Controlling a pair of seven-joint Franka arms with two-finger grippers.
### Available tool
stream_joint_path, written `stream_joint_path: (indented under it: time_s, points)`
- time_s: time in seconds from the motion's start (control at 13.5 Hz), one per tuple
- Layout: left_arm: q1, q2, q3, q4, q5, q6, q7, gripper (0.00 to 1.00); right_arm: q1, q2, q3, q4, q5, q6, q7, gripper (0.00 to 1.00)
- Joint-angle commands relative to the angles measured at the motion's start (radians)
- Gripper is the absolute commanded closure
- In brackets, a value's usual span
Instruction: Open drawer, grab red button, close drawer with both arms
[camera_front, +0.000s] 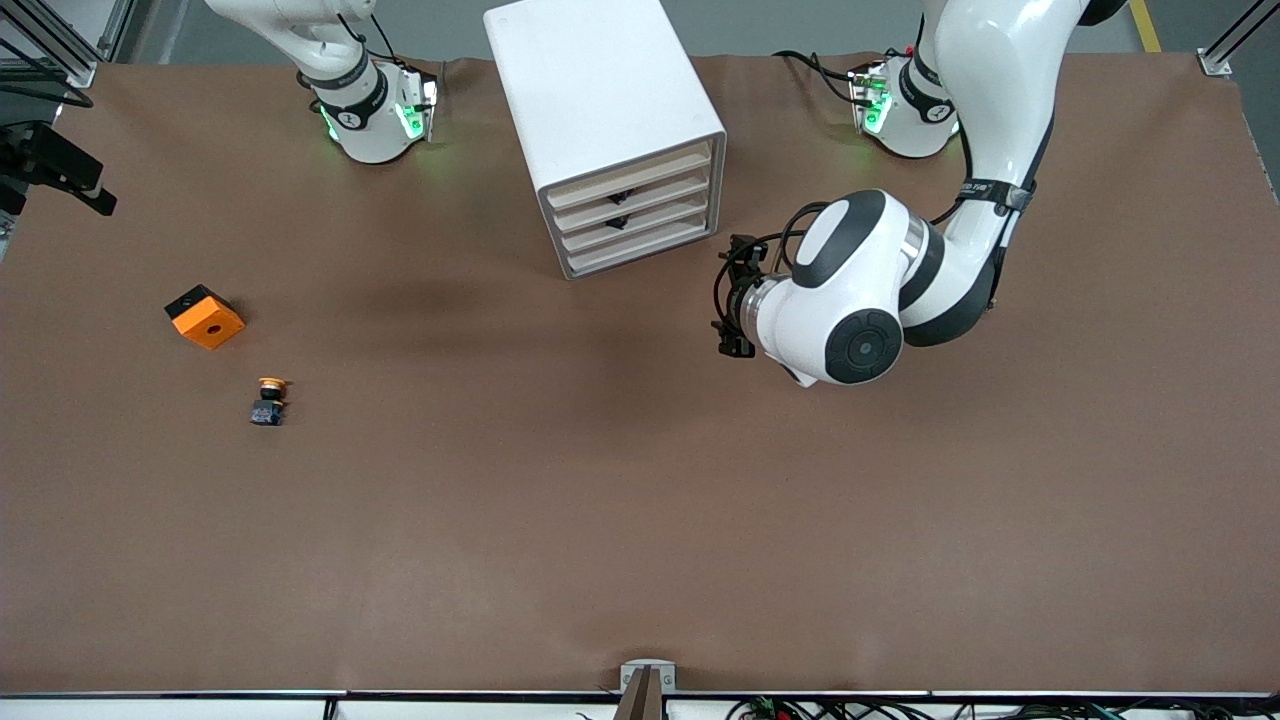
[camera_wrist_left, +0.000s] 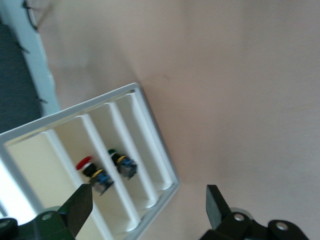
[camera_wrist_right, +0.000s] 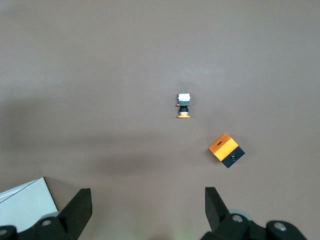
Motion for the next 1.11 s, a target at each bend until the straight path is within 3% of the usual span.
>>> stream_joint_path:
  time_s: [0.0, 0.52, 1.04]
  points:
    - [0.029, 0.021, 0.003, 0.003, -0.096, -0.055, -0.012, 0.00, -0.005, -0.011, 0.002, 0.000, 0.004, -0.003, -0.006, 0.00]
    - [0.026, 0.114, -0.002, 0.003, -0.190, -0.063, -0.076, 0.00, -0.004, -0.011, 0.003, 0.000, 0.002, -0.009, -0.006, 0.00]
    - [-0.074, 0.182, -0.003, 0.001, -0.219, -0.058, -0.199, 0.00, 0.000, -0.011, 0.006, -0.001, -0.051, 0.004, -0.013, 0.00]
